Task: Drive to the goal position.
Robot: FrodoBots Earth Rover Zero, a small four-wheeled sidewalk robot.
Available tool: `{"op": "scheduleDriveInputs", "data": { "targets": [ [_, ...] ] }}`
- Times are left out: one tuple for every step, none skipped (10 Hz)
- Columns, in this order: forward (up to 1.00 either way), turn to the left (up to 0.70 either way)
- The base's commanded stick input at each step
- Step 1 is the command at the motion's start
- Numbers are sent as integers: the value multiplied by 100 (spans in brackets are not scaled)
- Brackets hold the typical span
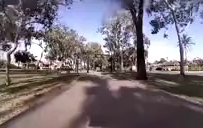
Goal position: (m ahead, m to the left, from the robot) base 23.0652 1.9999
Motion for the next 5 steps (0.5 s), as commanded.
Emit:
{"op": "scheduleDriveInputs", "data": {
  "targets": [
    [100, 0],
    [100, 0],
    [100, 0],
    [100, 0],
    [100, 0]
  ]
}}
